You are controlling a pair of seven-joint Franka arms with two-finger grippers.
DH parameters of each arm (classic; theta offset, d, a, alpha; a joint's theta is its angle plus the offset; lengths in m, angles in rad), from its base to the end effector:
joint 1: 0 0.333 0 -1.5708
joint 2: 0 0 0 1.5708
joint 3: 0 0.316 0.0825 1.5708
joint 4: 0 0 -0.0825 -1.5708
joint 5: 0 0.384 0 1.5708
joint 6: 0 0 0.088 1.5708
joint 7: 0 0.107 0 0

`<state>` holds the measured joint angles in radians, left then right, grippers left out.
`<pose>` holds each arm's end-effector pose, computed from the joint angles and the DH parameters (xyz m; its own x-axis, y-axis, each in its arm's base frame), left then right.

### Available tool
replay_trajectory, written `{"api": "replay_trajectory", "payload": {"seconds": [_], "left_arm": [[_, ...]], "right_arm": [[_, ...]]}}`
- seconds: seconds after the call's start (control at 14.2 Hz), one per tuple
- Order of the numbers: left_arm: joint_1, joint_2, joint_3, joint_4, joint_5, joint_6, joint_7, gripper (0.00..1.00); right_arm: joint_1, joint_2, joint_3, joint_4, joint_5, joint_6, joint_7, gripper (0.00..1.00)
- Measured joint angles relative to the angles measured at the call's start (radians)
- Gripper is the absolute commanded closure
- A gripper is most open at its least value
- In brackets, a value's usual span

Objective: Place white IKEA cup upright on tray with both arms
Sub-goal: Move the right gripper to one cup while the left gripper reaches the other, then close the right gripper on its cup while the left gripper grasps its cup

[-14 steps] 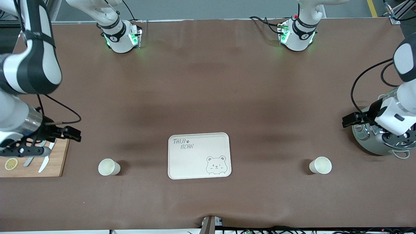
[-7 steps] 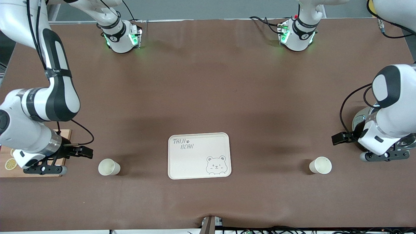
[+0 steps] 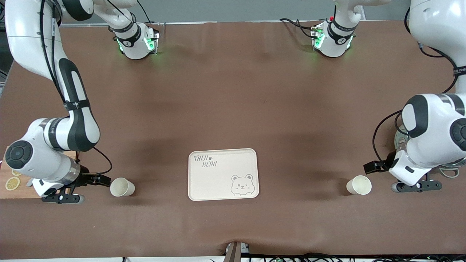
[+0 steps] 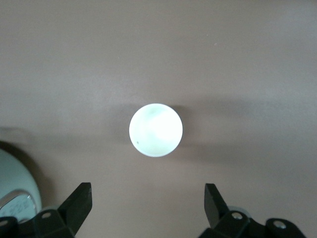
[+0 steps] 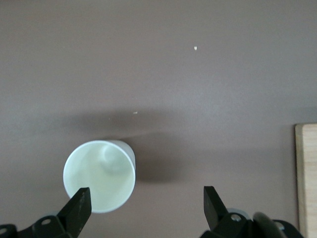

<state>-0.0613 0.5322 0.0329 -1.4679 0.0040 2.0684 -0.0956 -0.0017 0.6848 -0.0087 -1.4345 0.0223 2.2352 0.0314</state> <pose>0.7096 -0.0239 0.3780 0.9958 0.0596 0.0701 0.0607 -0.9981 -0.0137 0.7342 -0.0057 0.2997 0.9919 -0.0529 0.1151 -0.0512 -0.9985 -0.0172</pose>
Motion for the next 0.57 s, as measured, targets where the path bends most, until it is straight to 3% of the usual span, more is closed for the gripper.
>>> {"api": "replay_trajectory", "payload": {"seconds": [0.57], "left_arm": [[0.019, 0.113, 0.005, 0.000, 0.000, 0.173, 0.070, 0.00]], "right_arm": [[0.002, 0.059, 0.003, 0.000, 0.004, 0.105, 0.002, 0.00]]}}
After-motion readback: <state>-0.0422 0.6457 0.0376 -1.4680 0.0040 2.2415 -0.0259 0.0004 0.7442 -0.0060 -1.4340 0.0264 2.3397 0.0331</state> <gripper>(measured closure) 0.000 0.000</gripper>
